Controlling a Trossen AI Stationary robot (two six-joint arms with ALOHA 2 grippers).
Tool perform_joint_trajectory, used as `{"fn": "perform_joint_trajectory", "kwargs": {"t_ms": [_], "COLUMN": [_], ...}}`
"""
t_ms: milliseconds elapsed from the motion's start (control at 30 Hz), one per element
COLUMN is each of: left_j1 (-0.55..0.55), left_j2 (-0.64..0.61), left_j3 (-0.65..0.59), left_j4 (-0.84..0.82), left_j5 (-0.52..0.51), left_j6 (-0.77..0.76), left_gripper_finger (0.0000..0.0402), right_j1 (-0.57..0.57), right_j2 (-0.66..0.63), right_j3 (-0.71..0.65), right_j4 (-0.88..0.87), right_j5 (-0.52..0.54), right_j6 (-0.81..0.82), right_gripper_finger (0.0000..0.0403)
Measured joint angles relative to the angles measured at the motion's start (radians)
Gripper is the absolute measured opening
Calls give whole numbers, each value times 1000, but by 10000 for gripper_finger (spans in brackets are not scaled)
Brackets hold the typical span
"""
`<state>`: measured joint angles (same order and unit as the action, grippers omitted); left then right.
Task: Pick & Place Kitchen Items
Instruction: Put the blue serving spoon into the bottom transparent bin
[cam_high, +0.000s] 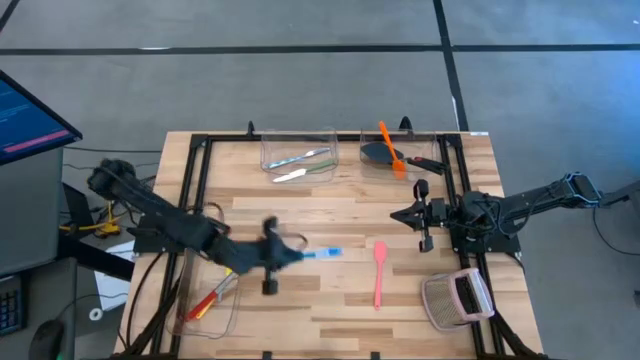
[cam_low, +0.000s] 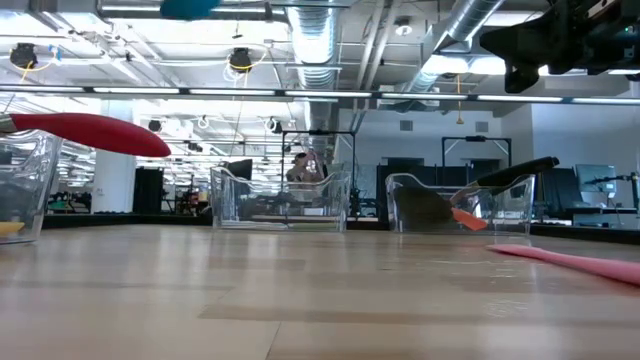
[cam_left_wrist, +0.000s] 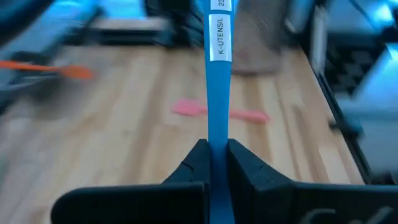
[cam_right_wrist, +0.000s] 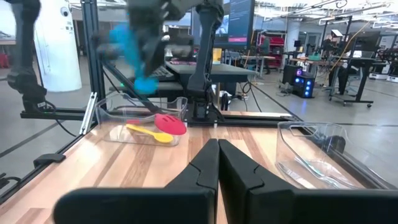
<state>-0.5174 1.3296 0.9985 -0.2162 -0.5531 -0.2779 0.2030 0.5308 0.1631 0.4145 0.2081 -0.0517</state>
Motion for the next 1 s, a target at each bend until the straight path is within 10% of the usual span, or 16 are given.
{"fn": "perform_joint_trajectory", "kwargs": {"t_ms": [467,1000], "left_j1": [-121,-449], "left_j2": [-237,-233], "left_j3": [-1,-153], "left_j4": [-650,-748], "left_j5": [-153,-300], "left_j6": [-695,-1175], "left_gripper_finger": [3,3], "right_j1": [0,28], "right_j2": [0,0], "right_j3": [0,0], "right_j4": [-32,-48], "right_j5": [-1,-1], "right_j6": [43,79], "right_gripper_finger": [1,1]}}
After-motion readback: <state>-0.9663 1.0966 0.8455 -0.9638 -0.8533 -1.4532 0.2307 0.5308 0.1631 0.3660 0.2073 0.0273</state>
